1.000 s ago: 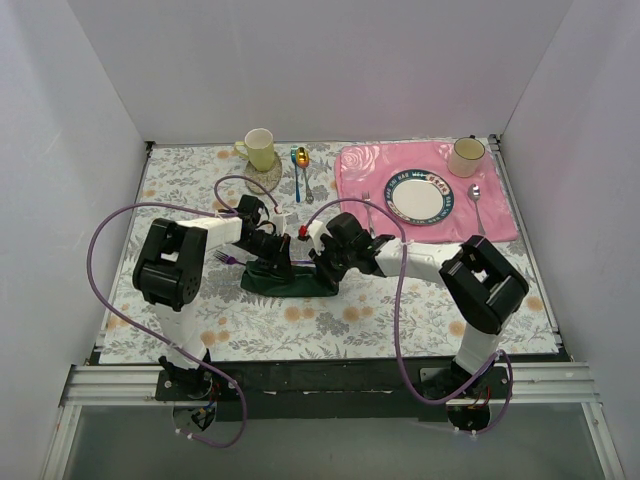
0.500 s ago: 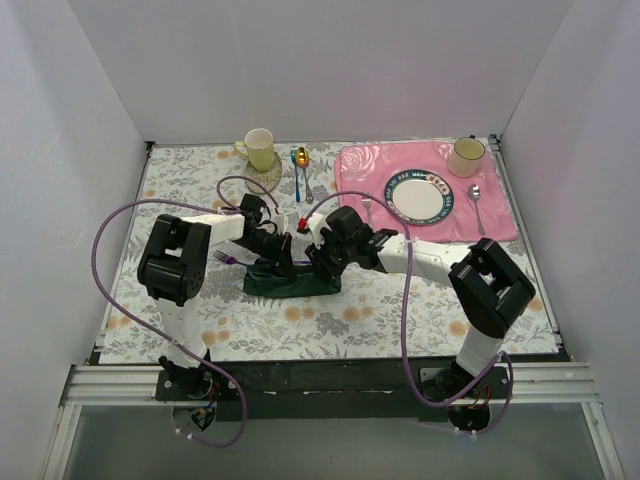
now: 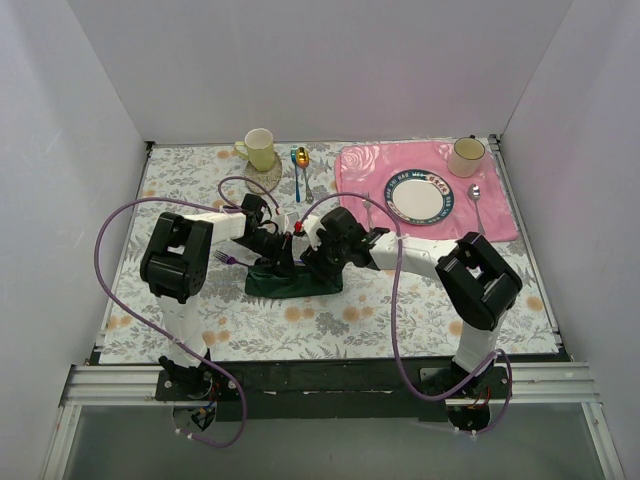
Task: Fold the napkin into a case and place the utensils inside
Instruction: Stuff the top corner of the smaller-rectangle-folded napkin at the center of the board.
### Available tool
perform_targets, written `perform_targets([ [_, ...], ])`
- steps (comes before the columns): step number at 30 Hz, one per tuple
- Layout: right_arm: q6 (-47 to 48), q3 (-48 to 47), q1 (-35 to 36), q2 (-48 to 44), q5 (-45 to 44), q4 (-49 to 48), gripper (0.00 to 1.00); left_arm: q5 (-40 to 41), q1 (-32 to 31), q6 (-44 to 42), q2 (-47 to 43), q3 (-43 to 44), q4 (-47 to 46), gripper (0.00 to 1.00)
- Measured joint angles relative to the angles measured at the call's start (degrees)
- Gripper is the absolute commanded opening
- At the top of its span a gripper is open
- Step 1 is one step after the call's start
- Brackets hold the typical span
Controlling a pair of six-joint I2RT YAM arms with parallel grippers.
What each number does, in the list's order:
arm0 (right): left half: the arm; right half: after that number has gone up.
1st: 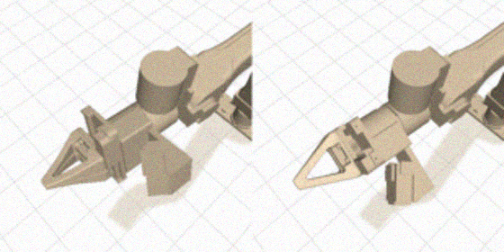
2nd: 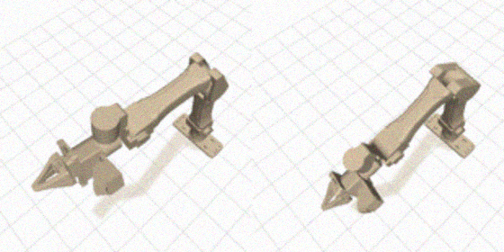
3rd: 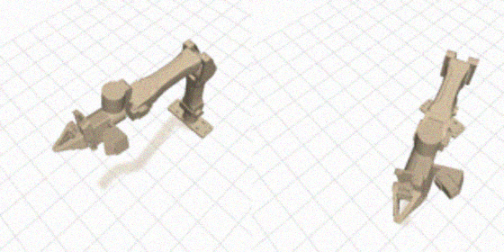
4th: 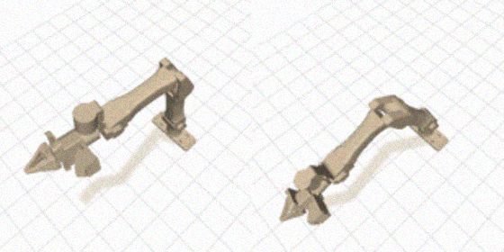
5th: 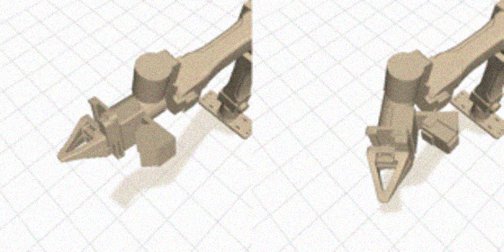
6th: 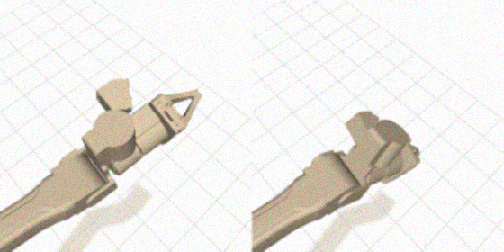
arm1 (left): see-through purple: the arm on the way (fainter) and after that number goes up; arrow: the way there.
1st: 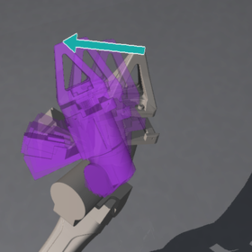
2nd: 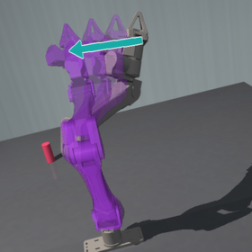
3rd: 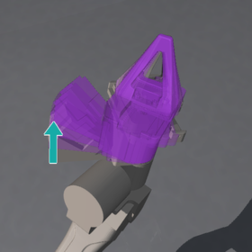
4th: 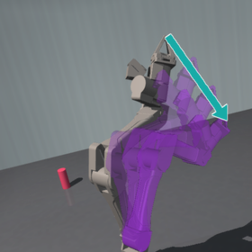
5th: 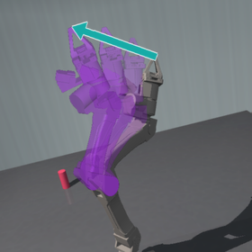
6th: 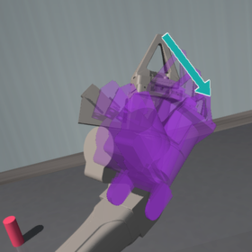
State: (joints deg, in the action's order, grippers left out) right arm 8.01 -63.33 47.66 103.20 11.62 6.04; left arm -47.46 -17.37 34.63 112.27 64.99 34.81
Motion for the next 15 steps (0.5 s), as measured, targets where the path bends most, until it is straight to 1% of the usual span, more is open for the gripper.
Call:
perform_targets([
  [1,0.37,0.0,0.02,0.39,-0.11,-0.11,0.63,-0.04,0.0,0.15,0.02,0.0,-0.02,0.0],
  [2,0.76,0.02,0.07,0.76,-0.13,-0.17,0.59,-0.11,0.0,0.28,0.07,0.0,-0.02,0.0],
  [7,2.25,0.46,0.26,2.03,-0.81,-1.27,0.52,-0.66,0.0,0.76,0.57,0.35,0.24,0.0],
  [9,2.78,0.46,0.31,2.25,-1.25,-1.75,0.45,-1.03,0.07,0.79,0.68,0.37,0.31,0.13],
  [12,3.45,0.83,0.33,2.29,-2.05,-2.71,0.4,-1.88,0.52,1.01,0.68,0.28,0.24,0.33],
  [15,4.2,1.68,0.37,2.29,-2.08,-4.68,0.36,-3.5,1.16,1.14,-0.59,-0.63,-0.24,0.39],
])
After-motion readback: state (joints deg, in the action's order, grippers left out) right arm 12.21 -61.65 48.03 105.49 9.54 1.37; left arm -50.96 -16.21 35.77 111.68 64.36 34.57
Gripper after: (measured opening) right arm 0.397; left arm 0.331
